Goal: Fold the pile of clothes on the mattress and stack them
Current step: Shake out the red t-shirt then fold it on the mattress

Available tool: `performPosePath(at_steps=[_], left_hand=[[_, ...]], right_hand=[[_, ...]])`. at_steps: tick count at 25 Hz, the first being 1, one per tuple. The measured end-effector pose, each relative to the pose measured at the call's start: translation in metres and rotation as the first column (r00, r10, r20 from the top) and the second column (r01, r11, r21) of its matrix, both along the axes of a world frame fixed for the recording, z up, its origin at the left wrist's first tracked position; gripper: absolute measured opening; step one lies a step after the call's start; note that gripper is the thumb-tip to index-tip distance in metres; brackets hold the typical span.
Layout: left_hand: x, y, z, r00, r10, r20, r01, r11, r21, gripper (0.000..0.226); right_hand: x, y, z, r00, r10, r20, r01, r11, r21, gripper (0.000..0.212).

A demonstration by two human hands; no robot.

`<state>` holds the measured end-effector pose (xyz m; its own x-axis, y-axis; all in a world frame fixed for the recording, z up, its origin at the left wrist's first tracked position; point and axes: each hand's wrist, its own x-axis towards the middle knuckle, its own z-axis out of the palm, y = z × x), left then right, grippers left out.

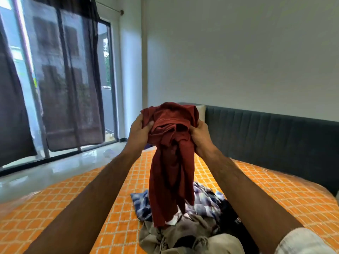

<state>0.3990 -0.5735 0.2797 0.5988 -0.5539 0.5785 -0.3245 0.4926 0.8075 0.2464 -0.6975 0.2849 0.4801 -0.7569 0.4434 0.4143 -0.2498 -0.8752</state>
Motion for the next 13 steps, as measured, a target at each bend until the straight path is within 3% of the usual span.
performPosePath(at_steps=[2,4,6,8,11,13], left_hand=[[0.03,0.037,0.026,0.981,0.167,0.104,-0.168,0.986,0.001,0.028],[0.064,0.088,0.05,0.926,0.348,0.149,-0.355,0.935,0.024,0.014],[0.094,0.141,0.066,0.857,0.504,0.111,-0.512,0.857,0.06,0.02],[0.123,0.209,0.074,0.79,0.612,0.029,-0.612,0.785,0.095,0.027],[0.151,0.307,0.075,0.732,0.662,-0.16,-0.662,0.747,0.06,0.032],[0.152,0.357,0.067,0.788,0.572,-0.226,-0.593,0.805,-0.03,0.038]], right_hand=[[0.036,0.019,0.031,0.997,0.076,0.028,-0.075,0.996,-0.056,0.016],[0.081,0.039,0.052,0.998,0.048,-0.037,-0.055,0.977,-0.204,0.017],[0.122,0.062,0.06,0.99,0.01,-0.137,-0.058,0.933,-0.356,0.016],[0.164,0.1,0.058,0.967,0.093,-0.236,-0.187,0.889,-0.418,0.008],[0.213,0.164,0.044,0.887,0.386,-0.253,-0.45,0.843,-0.294,0.01],[0.239,0.209,0.031,0.808,0.577,-0.12,-0.589,0.802,-0.104,0.016]])
